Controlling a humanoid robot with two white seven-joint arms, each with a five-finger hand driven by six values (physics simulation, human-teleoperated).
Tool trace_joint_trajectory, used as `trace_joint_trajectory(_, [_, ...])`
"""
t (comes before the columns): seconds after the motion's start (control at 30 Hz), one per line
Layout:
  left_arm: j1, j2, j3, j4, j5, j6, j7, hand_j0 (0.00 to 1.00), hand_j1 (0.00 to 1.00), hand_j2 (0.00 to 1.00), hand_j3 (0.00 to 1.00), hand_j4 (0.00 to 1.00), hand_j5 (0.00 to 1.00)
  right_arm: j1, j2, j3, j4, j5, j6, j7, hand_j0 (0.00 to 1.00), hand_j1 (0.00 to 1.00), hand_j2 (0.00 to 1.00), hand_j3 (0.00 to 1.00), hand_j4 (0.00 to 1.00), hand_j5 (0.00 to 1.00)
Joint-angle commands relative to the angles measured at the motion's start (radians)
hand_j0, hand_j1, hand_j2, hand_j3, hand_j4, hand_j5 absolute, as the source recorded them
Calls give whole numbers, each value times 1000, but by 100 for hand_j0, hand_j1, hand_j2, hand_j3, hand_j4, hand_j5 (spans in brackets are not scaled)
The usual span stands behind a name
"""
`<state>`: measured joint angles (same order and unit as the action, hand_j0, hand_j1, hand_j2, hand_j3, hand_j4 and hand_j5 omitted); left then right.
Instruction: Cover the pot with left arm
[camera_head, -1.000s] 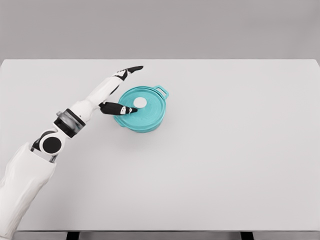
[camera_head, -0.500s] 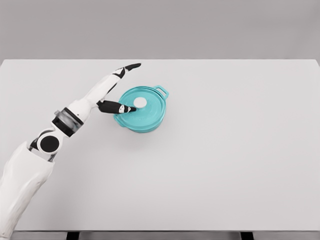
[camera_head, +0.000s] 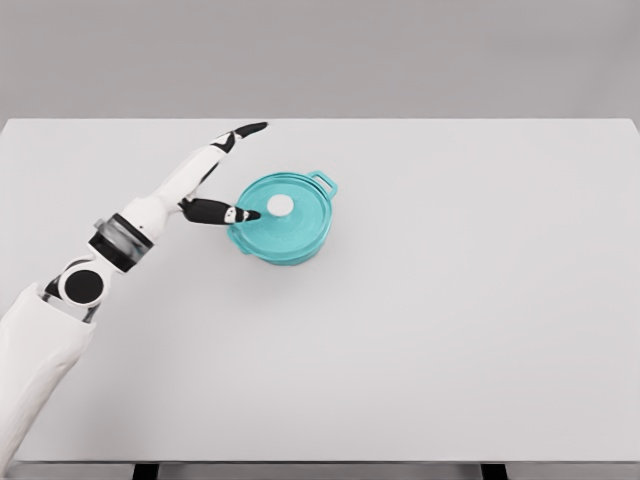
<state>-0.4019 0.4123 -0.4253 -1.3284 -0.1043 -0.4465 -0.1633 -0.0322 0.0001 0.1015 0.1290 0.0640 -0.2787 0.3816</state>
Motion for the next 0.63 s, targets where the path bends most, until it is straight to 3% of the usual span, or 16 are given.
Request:
trace_joint_trajectory(0.0, [0, 31, 0, -9, 47, 0, 1, 100, 100, 100, 100, 100, 100, 0, 0, 0, 0, 0, 0, 0, 100, 100, 100, 100, 100, 100])
trace_joint_trajectory(0.13, [0, 207, 0, -83, 259, -15, -39, 100, 100, 100, 100, 100, 100, 0, 0, 0, 1, 0, 0, 0, 100, 100, 100, 100, 100, 100])
trace_joint_trajectory(0.2, [32, 305, 0, -101, 369, -95, -266, 100, 100, 100, 100, 100, 100, 0, 0, 0, 0, 0, 0, 0, 100, 100, 100, 100, 100, 100])
trace_joint_trajectory(0.23, [72, 367, 3, -114, 432, -147, -422, 100, 100, 100, 100, 100, 100, 0, 0, 0, 0, 0, 0, 0, 100, 100, 100, 100, 100, 100])
trace_joint_trajectory(0.27, [84, 422, 5, -114, 452, -153, -448, 100, 100, 100, 100, 100, 100, 0, 0, 0, 0, 0, 0, 0, 100, 100, 100, 100, 100, 100])
trace_joint_trajectory(0.4, [106, 473, 8, -89, 463, -155, -448, 100, 100, 100, 100, 100, 100, -2, 0, 0, 0, 0, 0, 0, 100, 100, 100, 100, 100, 100])
trace_joint_trajectory(0.6, [100, 473, 10, -35, 463, -156, -448, 100, 100, 100, 100, 100, 100, 0, 0, 0, 0, 0, 0, 0, 100, 100, 100, 100, 100, 100])
